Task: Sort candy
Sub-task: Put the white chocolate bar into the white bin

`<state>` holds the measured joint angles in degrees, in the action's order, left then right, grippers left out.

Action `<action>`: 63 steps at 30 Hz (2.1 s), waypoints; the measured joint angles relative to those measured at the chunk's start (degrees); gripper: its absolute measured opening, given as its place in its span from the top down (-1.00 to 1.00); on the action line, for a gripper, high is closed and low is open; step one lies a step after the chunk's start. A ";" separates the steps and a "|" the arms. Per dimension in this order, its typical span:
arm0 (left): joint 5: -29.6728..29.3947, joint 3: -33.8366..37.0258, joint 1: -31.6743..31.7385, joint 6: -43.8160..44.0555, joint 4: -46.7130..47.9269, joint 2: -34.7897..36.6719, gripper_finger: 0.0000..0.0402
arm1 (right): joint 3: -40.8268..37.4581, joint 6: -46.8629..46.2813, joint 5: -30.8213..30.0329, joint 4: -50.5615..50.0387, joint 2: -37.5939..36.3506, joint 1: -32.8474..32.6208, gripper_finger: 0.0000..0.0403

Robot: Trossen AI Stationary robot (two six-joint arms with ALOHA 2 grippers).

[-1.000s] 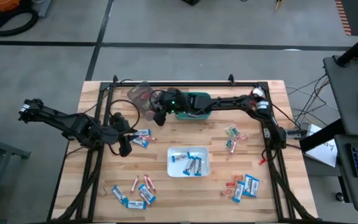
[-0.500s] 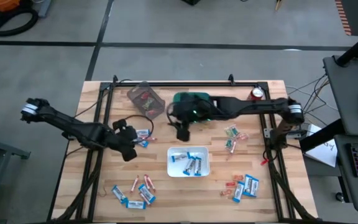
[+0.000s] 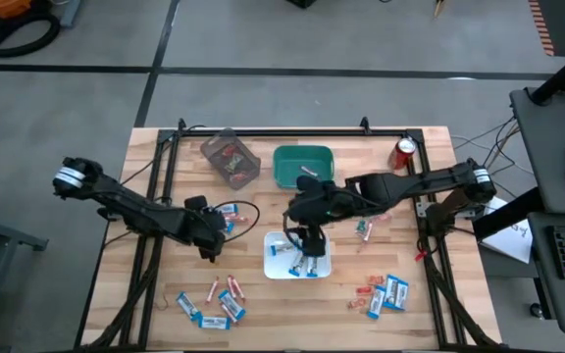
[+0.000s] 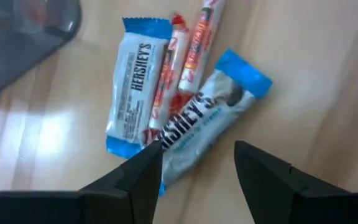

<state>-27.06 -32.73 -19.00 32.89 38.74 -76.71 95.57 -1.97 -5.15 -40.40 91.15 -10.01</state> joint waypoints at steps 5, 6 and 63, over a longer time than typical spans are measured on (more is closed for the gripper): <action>-4.69 0.04 0.00 0.62 -0.53 -3.93 0.13 | -0.07 -2.91 -0.04 -3.92 -0.17 -1.69 0.09; -5.36 0.04 0.00 0.17 -0.61 -4.38 0.13 | -0.07 -3.44 -0.19 -4.61 -0.17 -2.00 0.09; 1.06 -12.03 -5.99 -28.76 -56.98 -9.85 1.00 | -8.11 -11.48 -4.47 -5.33 -1.15 -16.34 0.09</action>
<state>-26.00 -44.76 -24.99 4.13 -18.24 -86.57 87.46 -13.45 -9.62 -45.73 90.00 -26.35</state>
